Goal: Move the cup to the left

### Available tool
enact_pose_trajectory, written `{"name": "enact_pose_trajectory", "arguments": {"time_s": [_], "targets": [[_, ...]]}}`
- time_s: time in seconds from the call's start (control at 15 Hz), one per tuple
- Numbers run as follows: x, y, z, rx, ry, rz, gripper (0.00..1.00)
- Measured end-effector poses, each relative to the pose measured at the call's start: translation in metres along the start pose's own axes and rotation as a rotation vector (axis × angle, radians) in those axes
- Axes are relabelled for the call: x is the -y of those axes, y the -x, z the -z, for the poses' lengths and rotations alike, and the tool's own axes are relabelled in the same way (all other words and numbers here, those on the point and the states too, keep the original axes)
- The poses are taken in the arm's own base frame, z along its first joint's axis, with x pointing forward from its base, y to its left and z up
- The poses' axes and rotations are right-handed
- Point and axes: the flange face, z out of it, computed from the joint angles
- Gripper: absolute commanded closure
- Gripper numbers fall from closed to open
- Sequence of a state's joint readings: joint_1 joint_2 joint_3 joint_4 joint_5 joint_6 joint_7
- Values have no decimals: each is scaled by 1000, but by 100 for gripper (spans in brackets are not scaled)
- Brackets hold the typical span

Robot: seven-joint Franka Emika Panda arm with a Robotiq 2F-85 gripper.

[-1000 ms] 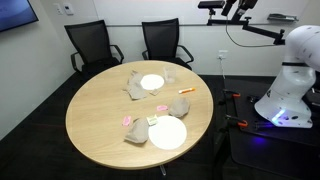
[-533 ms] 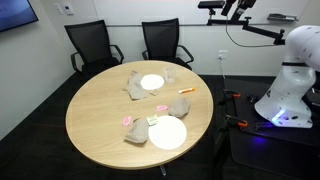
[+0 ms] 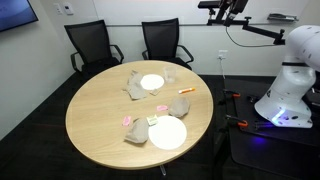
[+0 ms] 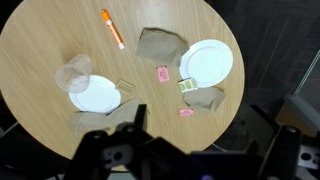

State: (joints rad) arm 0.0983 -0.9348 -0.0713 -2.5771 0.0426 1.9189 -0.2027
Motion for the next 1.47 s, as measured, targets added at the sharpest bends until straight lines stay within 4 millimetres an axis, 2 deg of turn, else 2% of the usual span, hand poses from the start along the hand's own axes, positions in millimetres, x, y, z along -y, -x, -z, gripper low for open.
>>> {"name": "enact_pose_trajectory", "arguments": {"time_s": [0.8, 1.47], "targets": [[-75, -33, -91, -25, 4, 49, 0], [-129, -40, -162, -12, 87, -29, 0]]}}
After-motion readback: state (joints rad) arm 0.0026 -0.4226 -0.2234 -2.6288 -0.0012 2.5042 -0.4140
